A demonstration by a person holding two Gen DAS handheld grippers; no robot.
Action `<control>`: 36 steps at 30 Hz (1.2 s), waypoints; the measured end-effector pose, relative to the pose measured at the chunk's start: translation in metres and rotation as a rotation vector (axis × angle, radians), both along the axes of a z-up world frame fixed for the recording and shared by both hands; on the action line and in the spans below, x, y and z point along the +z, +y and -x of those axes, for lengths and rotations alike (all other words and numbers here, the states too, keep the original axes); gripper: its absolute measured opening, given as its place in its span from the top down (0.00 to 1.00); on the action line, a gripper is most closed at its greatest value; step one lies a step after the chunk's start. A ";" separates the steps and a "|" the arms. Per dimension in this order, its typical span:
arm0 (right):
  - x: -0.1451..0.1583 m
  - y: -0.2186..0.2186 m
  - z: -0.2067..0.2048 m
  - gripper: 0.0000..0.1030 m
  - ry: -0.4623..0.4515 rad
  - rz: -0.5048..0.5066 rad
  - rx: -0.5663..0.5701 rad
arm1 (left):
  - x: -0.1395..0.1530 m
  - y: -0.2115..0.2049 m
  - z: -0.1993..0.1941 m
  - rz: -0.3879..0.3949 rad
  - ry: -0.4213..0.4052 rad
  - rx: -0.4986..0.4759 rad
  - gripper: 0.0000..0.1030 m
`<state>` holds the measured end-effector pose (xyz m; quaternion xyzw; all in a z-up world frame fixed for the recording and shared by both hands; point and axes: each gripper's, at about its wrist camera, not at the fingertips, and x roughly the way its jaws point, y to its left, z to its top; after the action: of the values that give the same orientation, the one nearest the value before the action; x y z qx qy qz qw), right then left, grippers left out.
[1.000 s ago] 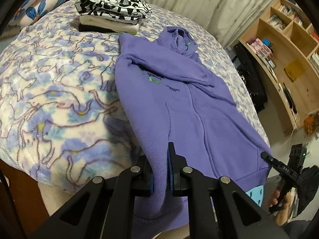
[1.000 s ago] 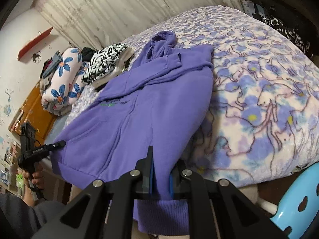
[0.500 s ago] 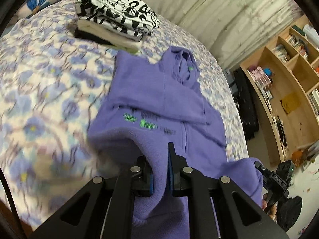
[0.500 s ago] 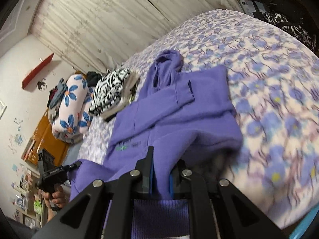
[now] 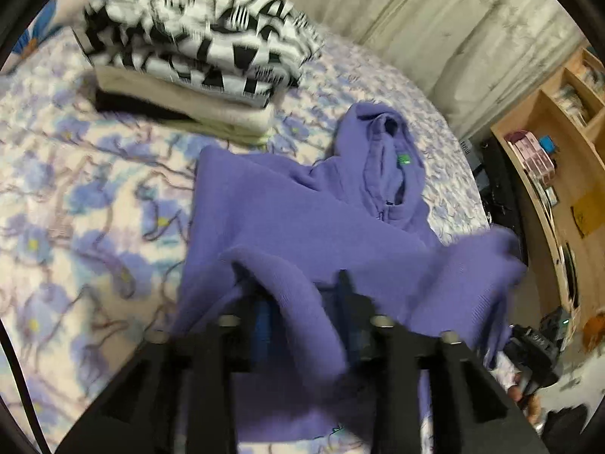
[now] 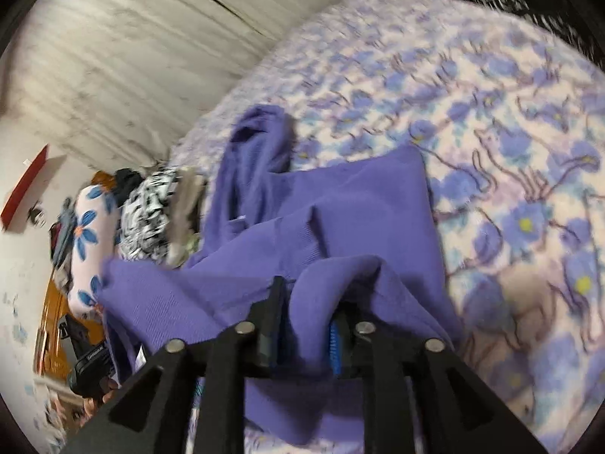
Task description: Fold large clothes
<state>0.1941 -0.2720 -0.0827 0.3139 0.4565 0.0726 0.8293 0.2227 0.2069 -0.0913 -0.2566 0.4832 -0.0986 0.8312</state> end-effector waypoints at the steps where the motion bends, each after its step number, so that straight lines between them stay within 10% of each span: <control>1: -0.006 -0.002 -0.006 0.64 0.013 -0.012 -0.009 | -0.006 0.001 -0.008 0.017 0.019 0.004 0.39; 4: -0.013 -0.006 -0.012 0.43 -0.004 -0.026 -0.031 | -0.013 0.005 -0.021 -0.014 0.008 0.059 0.12; 21: 0.001 0.018 -0.019 0.34 -0.143 0.322 0.210 | -0.048 0.001 -0.058 -0.309 0.041 -0.076 0.12; 36: 0.013 0.019 -0.021 0.28 -0.233 0.288 0.301 | -0.049 -0.016 -0.096 -0.352 -0.027 -0.133 0.18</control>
<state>0.2148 -0.2531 -0.0694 0.1101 0.4053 0.1654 0.8923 0.3190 0.1910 -0.1403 -0.0732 0.4975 -0.0706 0.8615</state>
